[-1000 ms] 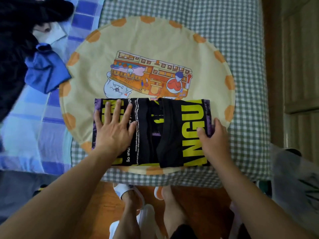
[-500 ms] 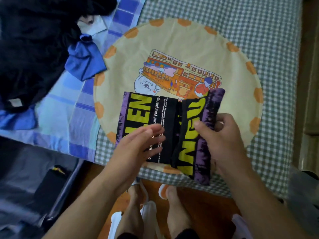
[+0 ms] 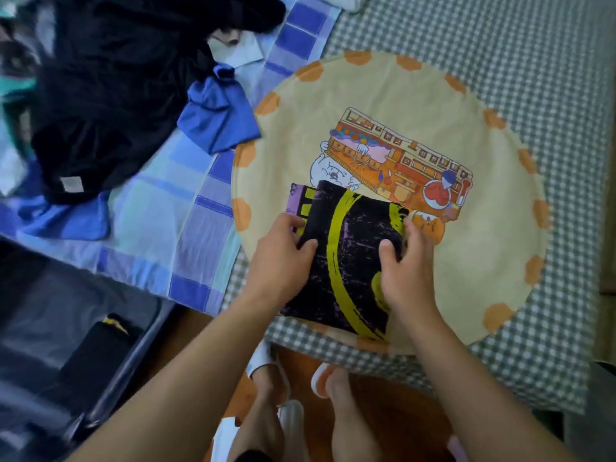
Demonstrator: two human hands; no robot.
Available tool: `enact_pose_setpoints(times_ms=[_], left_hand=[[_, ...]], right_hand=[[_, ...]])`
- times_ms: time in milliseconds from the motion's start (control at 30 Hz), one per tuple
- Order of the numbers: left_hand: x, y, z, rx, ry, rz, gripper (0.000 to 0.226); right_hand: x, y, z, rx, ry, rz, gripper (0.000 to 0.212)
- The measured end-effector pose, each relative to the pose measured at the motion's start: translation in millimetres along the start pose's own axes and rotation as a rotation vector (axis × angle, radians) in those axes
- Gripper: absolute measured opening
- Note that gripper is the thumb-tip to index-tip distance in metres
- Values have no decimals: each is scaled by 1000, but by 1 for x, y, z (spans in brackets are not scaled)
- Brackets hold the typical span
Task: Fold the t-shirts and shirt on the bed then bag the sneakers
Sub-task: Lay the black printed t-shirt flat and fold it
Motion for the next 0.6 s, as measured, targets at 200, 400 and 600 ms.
enact_pose_setpoints(times_ms=[200, 400, 600], left_hand=[[35, 28, -14, -205, 10, -104, 17], [10, 11, -13, -155, -545, 485, 45], [16, -38, 52, 130, -597, 693, 60]], right_hand=[[31, -18, -1, 64, 250, -250, 57], [44, -24, -7, -94, 301, -566, 54], [22, -46, 24, -27, 401, -788, 64]])
Point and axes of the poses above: each hand's wrist, its own z-axis towards the middle knuckle, its own y-axis out of the back of the hand, x = y × z, the point moved 6 cm from there along z, towards the middle knuckle, and after that the axes turned 14 degrees about -z, right-handed, at the moved point
